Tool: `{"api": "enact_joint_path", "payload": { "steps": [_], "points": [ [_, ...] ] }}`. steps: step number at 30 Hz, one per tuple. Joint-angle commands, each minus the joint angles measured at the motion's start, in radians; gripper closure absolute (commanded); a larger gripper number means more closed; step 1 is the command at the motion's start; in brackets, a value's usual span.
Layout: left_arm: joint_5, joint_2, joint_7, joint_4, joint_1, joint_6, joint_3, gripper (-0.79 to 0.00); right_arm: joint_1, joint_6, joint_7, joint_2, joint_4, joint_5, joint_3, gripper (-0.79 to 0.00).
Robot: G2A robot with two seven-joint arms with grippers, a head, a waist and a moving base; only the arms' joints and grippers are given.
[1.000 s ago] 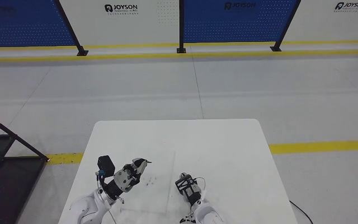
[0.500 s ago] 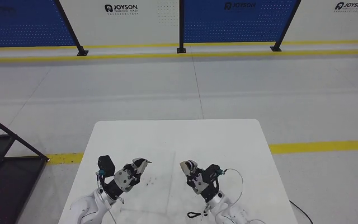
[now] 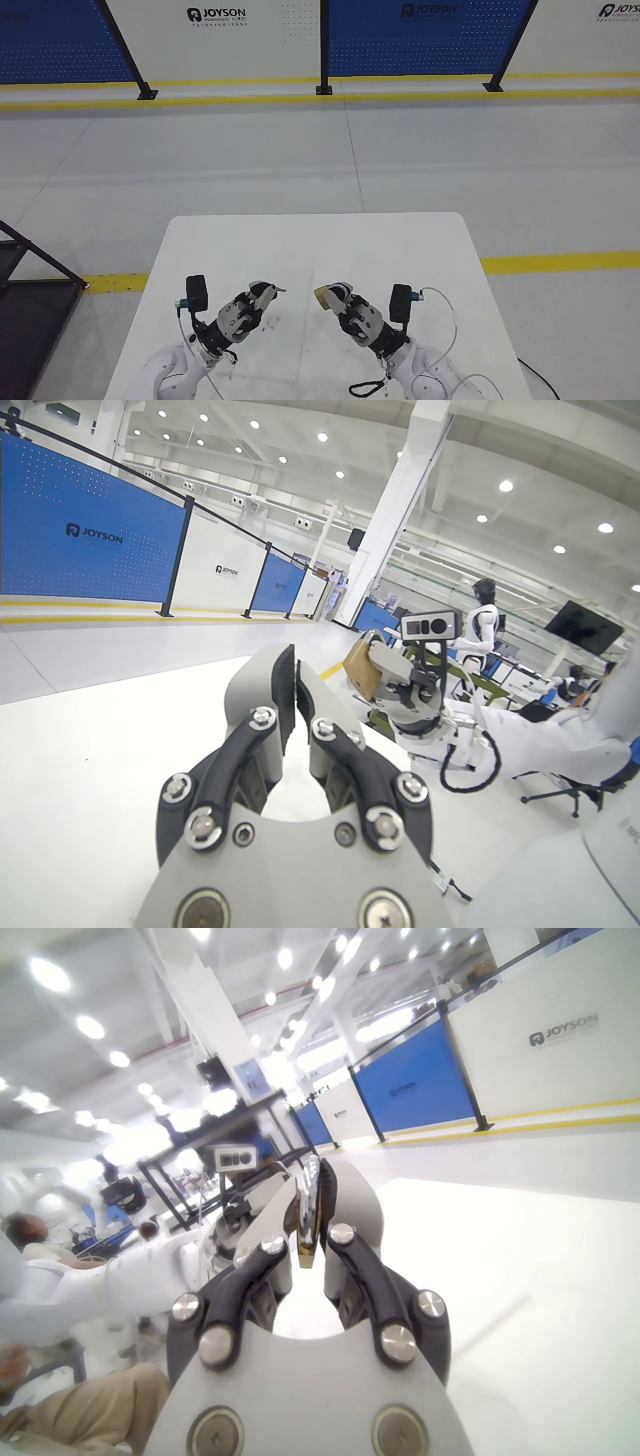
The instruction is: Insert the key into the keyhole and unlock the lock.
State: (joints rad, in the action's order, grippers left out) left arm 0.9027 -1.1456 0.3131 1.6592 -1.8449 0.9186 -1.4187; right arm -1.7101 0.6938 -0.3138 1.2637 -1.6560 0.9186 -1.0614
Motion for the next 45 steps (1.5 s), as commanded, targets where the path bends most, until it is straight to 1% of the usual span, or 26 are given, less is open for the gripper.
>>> {"api": "enact_joint_path", "payload": {
  "steps": [1, 7, 9, 11, 13, 16, 20, 24, 27, 29, 39, 42, 45],
  "points": [
    [0.0, 0.0, 0.0, 0.0, 0.0, 0.0, 0.0, 0.0, 0.0, 0.0, 0.0, 0.0, 0.0, 0.0, 0.0, 0.0],
    [0.0, 0.0, 0.0, 0.0, 0.0, 0.0, 0.0, 0.0, 0.0, 0.0, 0.0, 0.0, 0.0, 0.0, 0.0, 0.0],
    [0.0, 0.0, 0.0, 0.0, 0.0, 0.0, 0.0, 0.0, 0.007, -0.016, 0.021, 0.002, 0.009, -0.022, 0.007, 0.0],
    [0.0, 0.0, 0.0, 0.0, 0.0, 0.0, 0.0, 0.0, 0.012, -0.007, 0.004, 0.005, 0.03, -0.067, 0.02, 0.0],
    [-0.012, -0.002, 0.009, 0.003, -0.001, -0.003, 0.006, 0.0, 0.017, 0.021, -0.05, 0.012, 0.052, -0.114, 0.037, 0.0],
    [-0.085, -0.011, 0.061, -0.012, -0.004, 0.022, 0.054, 0.0, 0.025, 0.062, -0.154, 0.024, 0.09, -0.155, 0.071, 0.0],
    [-0.216, -0.027, 0.143, -0.054, 0.015, 0.094, 0.14, 0.0, 0.04, 0.094, -0.303, 0.05, 0.146, -0.186, 0.135, 0.0],
    [-0.323, -0.039, 0.175, -0.071, 0.048, 0.094, 0.22, 0.0, 0.072, 0.108, -0.43, 0.079, 0.201, -0.213, 0.194, 0.0],
    [-0.388, -0.046, 0.188, -0.077, 0.063, 0.094, 0.282, 0.0, 0.096, 0.121, -0.496, 0.1, 0.244, -0.237, 0.231, 0.0],
    [-0.411, -0.045, 0.168, -0.089, 0.073, 0.094, 0.305, 0.0, 0.116, 0.134, -0.504, 0.109, 0.272, -0.238, 0.247, 0.0],
    [-0.411, -0.045, 0.168, -0.089, 0.073, 0.094, 0.305, 0.0, 0.116, 0.134, -0.504, 0.109, 0.272, -0.238, 0.247, 0.0],
    [-0.425, -0.05, 0.157, -0.081, 0.079, 0.055, 0.314, 0.0, 0.111, 0.125, -0.49, 0.112, 0.249, -0.271, 0.244, 0.0],
    [-0.407, -0.061, 0.176, -0.096, 0.09, 0.027, 0.338, 0.0, 0.111, 0.122, -0.499, 0.119, 0.243, -0.285, 0.246, 0.0]
  ]
}}
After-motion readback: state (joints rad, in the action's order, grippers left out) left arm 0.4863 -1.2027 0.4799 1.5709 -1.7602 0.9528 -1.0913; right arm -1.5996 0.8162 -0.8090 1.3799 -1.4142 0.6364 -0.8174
